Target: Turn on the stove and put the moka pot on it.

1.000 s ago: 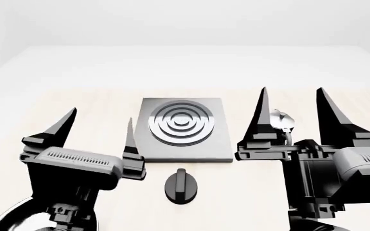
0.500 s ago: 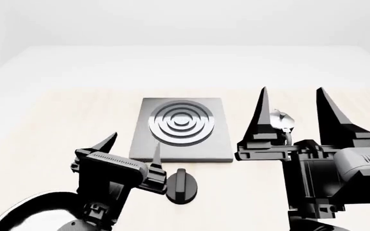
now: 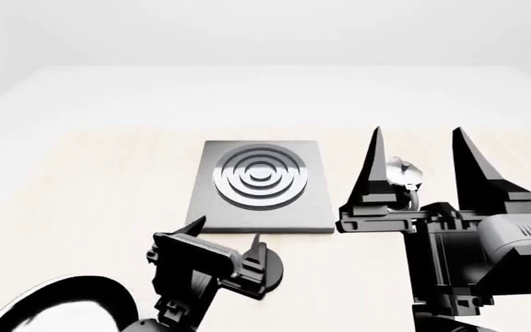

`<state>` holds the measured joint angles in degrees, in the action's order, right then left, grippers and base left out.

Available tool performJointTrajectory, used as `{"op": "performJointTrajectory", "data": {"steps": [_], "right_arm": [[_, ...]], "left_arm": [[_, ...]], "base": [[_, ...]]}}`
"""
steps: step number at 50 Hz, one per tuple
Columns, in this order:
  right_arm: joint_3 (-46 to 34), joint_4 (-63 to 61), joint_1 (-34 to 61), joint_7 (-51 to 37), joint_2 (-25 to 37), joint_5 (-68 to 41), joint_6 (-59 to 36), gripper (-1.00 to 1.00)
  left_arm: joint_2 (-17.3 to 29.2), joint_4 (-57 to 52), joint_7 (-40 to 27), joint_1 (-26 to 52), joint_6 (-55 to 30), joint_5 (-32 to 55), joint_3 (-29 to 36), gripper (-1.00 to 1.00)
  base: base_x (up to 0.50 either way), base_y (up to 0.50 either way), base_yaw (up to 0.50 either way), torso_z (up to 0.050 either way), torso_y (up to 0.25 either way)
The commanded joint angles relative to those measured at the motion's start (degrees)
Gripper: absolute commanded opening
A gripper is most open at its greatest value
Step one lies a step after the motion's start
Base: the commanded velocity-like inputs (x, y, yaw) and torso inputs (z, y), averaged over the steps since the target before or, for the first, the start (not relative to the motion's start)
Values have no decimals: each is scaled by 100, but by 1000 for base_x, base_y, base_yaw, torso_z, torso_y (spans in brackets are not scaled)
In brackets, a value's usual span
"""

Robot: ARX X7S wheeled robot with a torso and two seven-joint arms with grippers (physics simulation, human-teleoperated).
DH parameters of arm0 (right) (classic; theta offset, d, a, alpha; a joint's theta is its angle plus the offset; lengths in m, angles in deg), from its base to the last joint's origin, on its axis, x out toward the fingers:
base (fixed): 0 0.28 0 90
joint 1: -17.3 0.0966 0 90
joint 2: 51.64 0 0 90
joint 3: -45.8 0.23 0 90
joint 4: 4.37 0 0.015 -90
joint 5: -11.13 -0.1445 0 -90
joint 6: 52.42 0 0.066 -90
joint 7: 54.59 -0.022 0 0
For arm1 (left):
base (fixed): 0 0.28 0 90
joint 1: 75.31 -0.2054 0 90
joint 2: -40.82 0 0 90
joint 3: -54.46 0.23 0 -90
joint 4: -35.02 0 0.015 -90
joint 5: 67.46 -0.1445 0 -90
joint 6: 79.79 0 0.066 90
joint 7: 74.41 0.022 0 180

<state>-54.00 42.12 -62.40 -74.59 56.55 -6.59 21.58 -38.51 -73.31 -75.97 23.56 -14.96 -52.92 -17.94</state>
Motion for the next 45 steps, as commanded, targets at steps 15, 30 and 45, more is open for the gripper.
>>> {"op": "performJointTrajectory", "data": {"steps": [15, 30, 45], "right_arm": [[-45, -36, -5, -83, 69, -56, 9, 100], [-76, -8, -4, -108, 98, -80, 57, 100], [-100, 43, -36, -127, 131, -90, 123, 100]], "left_arm": [[-257, 1071, 250, 41, 600, 67, 405, 100], [-313, 1460, 263, 113, 729, 83, 558, 100], [-366, 1802, 295, 173, 904, 160, 656, 100]], "base": [[0, 0, 0, 0, 0], [0, 0, 0, 0, 0], [0, 0, 0, 0, 0]]}}
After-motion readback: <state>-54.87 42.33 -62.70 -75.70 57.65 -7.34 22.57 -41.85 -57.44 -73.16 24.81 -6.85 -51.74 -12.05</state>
